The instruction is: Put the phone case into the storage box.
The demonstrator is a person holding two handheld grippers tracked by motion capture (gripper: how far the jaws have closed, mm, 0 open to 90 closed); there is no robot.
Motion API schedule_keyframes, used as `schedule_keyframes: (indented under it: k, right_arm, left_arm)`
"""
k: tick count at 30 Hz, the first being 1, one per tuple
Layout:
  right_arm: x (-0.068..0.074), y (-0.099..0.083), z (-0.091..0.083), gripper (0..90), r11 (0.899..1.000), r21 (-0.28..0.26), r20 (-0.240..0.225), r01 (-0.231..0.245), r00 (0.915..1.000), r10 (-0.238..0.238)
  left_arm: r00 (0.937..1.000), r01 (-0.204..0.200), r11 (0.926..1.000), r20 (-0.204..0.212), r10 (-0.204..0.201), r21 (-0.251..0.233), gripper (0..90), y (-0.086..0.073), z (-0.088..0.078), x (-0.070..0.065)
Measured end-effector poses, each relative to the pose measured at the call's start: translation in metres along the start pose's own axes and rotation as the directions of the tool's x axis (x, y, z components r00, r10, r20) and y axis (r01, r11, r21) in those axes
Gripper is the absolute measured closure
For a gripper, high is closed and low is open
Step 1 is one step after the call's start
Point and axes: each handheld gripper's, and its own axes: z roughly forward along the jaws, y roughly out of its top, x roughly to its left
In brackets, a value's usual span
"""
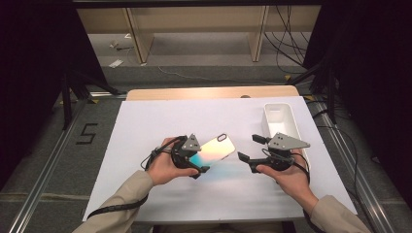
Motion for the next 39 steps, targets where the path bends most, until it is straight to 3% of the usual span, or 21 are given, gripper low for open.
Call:
schedule_keyframes:
  k: [16,39]
  right_arm:
    - [0.001,0.010,0.027,18.7,1.000,0.009,0.002,-0.017,0.9999,0.017]
    - [0.002,0.015,0.057,21.7,0.999,0.031,-0.017,-0.044,0.9989,0.044]
  left_arm:
    - [0.9984,0.046,0.9979,-0.031,-0.047,-0.047,16.9,-0.009,-0.004,-0.006]
    - [0.9990,0.040,0.9959,-0.018,-0.042,-0.081,16.9,-0.008,-0.003,-0.016]
